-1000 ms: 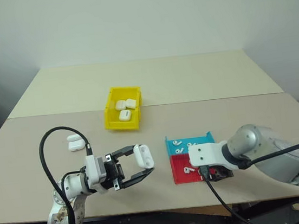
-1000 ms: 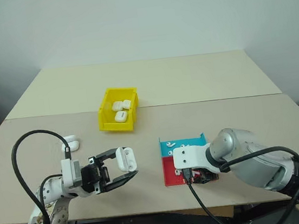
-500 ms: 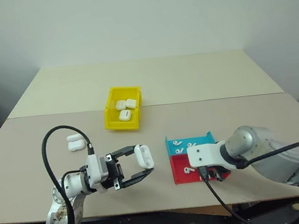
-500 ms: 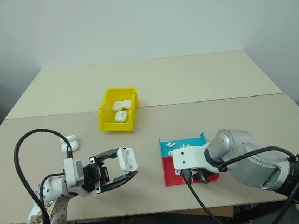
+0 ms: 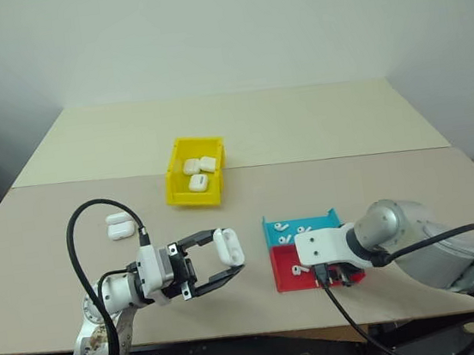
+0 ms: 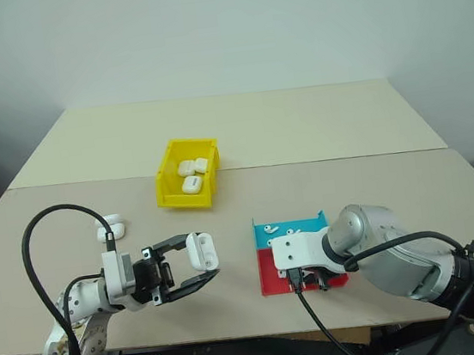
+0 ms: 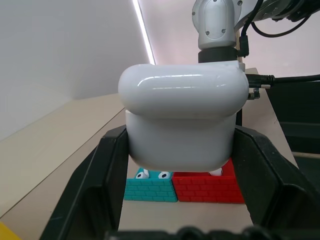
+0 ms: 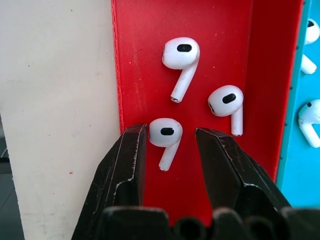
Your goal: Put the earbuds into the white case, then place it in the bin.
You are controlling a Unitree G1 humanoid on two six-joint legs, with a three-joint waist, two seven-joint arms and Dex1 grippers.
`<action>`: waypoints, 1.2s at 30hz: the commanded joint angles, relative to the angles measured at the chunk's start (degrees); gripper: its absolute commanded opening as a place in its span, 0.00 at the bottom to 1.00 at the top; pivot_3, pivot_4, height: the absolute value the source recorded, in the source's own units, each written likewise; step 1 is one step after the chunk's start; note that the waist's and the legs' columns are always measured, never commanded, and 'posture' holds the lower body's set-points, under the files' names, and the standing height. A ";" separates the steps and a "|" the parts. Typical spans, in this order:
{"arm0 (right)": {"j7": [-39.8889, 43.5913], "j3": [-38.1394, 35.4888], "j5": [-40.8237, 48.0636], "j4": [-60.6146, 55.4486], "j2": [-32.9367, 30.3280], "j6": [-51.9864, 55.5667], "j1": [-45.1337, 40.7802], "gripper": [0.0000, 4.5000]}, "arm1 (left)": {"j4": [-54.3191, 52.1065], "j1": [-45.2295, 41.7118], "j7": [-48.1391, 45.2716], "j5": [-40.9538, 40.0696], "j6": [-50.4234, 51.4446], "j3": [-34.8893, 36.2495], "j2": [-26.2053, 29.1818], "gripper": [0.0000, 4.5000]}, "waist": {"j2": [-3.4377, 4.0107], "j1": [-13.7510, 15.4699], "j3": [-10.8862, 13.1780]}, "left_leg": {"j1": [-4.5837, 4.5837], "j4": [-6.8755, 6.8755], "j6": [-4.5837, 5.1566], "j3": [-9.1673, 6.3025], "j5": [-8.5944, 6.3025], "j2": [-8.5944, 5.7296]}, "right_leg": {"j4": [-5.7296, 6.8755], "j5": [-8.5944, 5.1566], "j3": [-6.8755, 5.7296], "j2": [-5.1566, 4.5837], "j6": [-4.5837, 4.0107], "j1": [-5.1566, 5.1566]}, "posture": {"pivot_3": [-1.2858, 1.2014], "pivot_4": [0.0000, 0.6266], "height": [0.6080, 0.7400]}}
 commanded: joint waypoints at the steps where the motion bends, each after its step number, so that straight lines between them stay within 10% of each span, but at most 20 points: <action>1: 0.36 -0.48 -1.27 -0.93 0.05 -0.95 0.21 0.44 | -2.02 0.07 0.60 0.03 -1.14 -0.08 0.61 0.62 | 0.00 -0.01 0.00 | 0.00 -0.01 0.00 0.00 0.00 0.00 | -0.01 0.00 0.00 0.00 0.00 0.00 | 0.52 0.24 1.00; 8: 0.65 -0.56 -2.41 -0.06 0.31 -1.94 0.66 0.25 | -1.78 0.15 0.77 0.50 -1.22 -0.24 1.15 0.62 | 0.00 -0.01 0.00 | -0.02 -0.01 0.01 0.00 0.00 0.00 | -0.05 0.00 -0.01 0.00 0.00 0.00 | 0.52 0.24 1.00; 36: 1.00 -6.59 -2.33 -2.78 -0.10 -0.38 1.93 0.16 | -0.02 -3.39 1.27 -0.59 -0.89 -1.18 0.29 0.62 | 0.00 0.06 0.00 | -0.07 -0.02 0.01 -0.01 -0.01 0.01 | -0.09 0.00 -0.03 0.00 0.00 -0.02 | 0.52 0.24 1.00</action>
